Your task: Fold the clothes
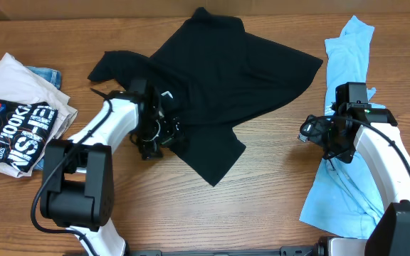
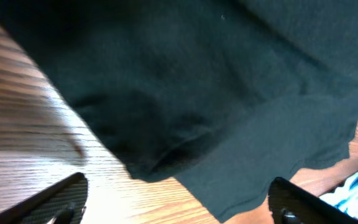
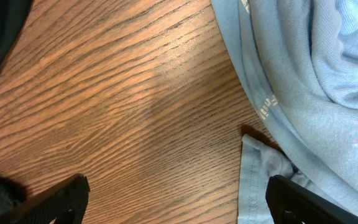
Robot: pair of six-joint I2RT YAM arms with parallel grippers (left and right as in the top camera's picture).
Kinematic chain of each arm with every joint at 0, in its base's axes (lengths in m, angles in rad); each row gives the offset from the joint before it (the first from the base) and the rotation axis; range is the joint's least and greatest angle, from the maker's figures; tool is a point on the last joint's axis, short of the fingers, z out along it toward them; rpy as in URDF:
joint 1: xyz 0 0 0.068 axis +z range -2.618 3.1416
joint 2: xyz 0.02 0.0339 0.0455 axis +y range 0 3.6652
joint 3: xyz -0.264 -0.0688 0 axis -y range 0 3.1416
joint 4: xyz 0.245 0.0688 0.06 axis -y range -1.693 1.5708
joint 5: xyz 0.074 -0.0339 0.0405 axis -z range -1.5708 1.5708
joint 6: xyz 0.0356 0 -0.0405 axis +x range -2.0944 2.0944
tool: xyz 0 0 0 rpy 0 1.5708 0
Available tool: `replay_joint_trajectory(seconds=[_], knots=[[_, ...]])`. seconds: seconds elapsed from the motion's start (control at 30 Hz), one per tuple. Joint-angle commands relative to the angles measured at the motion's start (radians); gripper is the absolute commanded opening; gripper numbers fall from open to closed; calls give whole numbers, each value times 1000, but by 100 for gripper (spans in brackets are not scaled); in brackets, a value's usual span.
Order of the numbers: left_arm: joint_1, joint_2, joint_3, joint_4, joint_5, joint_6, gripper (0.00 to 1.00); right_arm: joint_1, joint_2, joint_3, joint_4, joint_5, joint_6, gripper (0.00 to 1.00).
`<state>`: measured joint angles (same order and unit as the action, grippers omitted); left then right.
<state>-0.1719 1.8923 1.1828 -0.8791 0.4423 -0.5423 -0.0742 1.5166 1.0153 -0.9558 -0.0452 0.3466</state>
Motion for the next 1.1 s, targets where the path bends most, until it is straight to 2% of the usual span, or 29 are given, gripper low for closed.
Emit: replay_joint_trajectory(seconds=[0.0, 0.17, 0.3, 0.4, 0.6, 0.7, 0.77, 0.93, 1.07], knots=[[-41, -23, 0, 26, -53, -65, 87, -2, -13, 18, 3, -1, -3, 95], [-105, -16, -35, 128, -127, -121, 82, -2, -13, 18, 3, -1, -3, 95], [-134, -15, -38, 132, -166, -135, 81, -2, -13, 18, 2, -1, -3, 95], [-143, -15, -38, 129, -221, -135, 70, -2, -13, 18, 1, -1, -3, 95], [-144, -15, -38, 121, -233, -135, 30, -2, -13, 18, 0, -1, -3, 95], [-144, -15, -38, 115, -269, -134, 20, -2, -13, 18, 0, -1, -3, 95], [-143, -15, -38, 104, -273, -134, 5, -2, -13, 18, 0, 0, -3, 95], [-140, -44, -37, 53, -291, -84, 4, -6, -13, 18, 16, 7, -7, 95], [-84, -191, -35, -83, -421, -63, 4, -24, -13, 18, 35, 6, -11, 95]])
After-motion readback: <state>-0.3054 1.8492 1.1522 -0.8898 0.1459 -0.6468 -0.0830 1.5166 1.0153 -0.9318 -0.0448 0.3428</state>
